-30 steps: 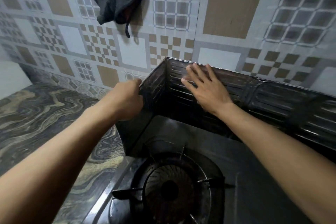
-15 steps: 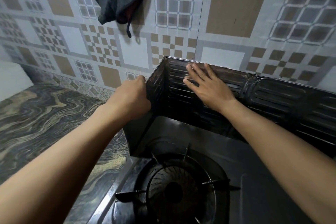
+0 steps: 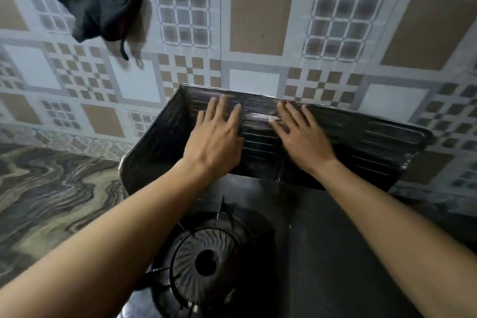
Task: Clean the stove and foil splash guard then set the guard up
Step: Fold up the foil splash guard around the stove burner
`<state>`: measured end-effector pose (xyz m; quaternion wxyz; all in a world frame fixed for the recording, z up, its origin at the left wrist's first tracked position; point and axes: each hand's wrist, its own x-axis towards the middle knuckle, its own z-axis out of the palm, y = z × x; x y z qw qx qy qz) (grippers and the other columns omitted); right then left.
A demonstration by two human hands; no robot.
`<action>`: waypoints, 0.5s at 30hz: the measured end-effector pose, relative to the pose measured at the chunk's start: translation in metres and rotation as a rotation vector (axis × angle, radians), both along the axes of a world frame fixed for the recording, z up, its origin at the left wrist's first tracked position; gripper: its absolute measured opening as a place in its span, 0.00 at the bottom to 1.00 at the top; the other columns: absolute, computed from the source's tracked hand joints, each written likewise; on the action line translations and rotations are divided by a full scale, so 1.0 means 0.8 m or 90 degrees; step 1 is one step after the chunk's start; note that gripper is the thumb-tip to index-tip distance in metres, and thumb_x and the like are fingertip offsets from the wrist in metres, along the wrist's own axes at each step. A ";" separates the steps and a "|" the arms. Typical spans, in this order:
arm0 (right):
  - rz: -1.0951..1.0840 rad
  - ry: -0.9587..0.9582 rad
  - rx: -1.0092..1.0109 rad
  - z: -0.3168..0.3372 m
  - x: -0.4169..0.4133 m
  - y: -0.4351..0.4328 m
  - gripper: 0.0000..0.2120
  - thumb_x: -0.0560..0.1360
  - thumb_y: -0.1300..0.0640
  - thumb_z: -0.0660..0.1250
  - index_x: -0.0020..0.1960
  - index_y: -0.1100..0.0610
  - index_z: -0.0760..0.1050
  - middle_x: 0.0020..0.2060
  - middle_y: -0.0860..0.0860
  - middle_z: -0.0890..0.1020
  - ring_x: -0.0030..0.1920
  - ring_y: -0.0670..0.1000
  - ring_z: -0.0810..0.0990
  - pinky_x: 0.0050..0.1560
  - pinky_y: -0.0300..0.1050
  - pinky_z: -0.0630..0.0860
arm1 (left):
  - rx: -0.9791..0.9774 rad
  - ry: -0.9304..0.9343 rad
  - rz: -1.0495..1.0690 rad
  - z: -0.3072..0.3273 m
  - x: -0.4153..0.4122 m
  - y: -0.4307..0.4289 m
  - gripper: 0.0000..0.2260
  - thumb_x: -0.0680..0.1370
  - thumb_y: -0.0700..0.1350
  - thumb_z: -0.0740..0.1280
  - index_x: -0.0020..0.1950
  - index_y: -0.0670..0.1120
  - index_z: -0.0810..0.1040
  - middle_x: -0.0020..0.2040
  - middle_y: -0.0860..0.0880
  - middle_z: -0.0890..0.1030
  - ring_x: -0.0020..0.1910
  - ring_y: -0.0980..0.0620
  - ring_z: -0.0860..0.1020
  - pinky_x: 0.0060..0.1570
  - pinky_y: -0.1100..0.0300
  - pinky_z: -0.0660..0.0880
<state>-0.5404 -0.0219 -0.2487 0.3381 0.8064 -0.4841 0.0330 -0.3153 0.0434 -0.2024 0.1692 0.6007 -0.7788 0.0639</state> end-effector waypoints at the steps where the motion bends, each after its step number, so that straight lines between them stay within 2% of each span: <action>1: -0.012 0.016 0.023 0.002 -0.007 0.001 0.30 0.78 0.64 0.51 0.79 0.56 0.56 0.79 0.62 0.50 0.79 0.63 0.49 0.76 0.64 0.51 | 0.029 -0.023 -0.023 -0.010 -0.010 -0.012 0.34 0.81 0.52 0.62 0.82 0.48 0.49 0.82 0.38 0.44 0.80 0.38 0.44 0.77 0.40 0.51; 4: -0.006 0.065 0.065 0.014 -0.022 -0.006 0.33 0.75 0.61 0.40 0.81 0.55 0.48 0.79 0.60 0.41 0.79 0.61 0.41 0.77 0.63 0.44 | 0.075 -0.132 -0.059 -0.039 -0.024 -0.054 0.35 0.82 0.54 0.59 0.82 0.53 0.41 0.79 0.37 0.32 0.78 0.35 0.35 0.77 0.36 0.46; 7: 0.059 0.072 0.012 0.014 -0.041 -0.022 0.34 0.75 0.63 0.38 0.81 0.55 0.52 0.79 0.60 0.45 0.79 0.62 0.45 0.77 0.62 0.45 | 0.029 -0.246 -0.053 -0.057 -0.029 -0.085 0.35 0.83 0.57 0.55 0.80 0.55 0.33 0.74 0.37 0.23 0.75 0.36 0.27 0.75 0.33 0.39; 9: 0.092 0.084 -0.013 0.012 -0.054 -0.034 0.33 0.76 0.66 0.44 0.81 0.56 0.51 0.79 0.61 0.46 0.79 0.62 0.46 0.78 0.61 0.47 | -0.001 -0.275 -0.043 -0.065 -0.030 -0.101 0.36 0.83 0.58 0.54 0.79 0.56 0.30 0.73 0.37 0.21 0.73 0.37 0.24 0.74 0.33 0.36; 11: 0.109 0.090 -0.036 0.011 -0.061 -0.043 0.32 0.77 0.67 0.49 0.81 0.58 0.51 0.79 0.63 0.46 0.79 0.63 0.45 0.78 0.61 0.47 | -0.011 -0.280 -0.032 -0.071 -0.029 -0.114 0.36 0.82 0.58 0.54 0.78 0.57 0.29 0.71 0.37 0.19 0.73 0.37 0.23 0.73 0.31 0.38; 13: 0.114 0.069 -0.068 0.005 -0.067 -0.046 0.30 0.79 0.65 0.55 0.80 0.59 0.54 0.79 0.64 0.49 0.79 0.63 0.48 0.78 0.61 0.48 | 0.001 -0.278 -0.034 -0.075 -0.030 -0.121 0.37 0.82 0.58 0.55 0.78 0.58 0.29 0.71 0.37 0.18 0.72 0.37 0.23 0.74 0.31 0.42; 15: 0.083 0.054 -0.103 -0.006 -0.085 -0.046 0.32 0.80 0.59 0.62 0.80 0.59 0.54 0.79 0.63 0.51 0.79 0.63 0.49 0.77 0.62 0.49 | 0.005 -0.276 -0.046 -0.078 -0.030 -0.124 0.37 0.82 0.58 0.56 0.78 0.58 0.29 0.71 0.37 0.18 0.73 0.37 0.23 0.73 0.30 0.43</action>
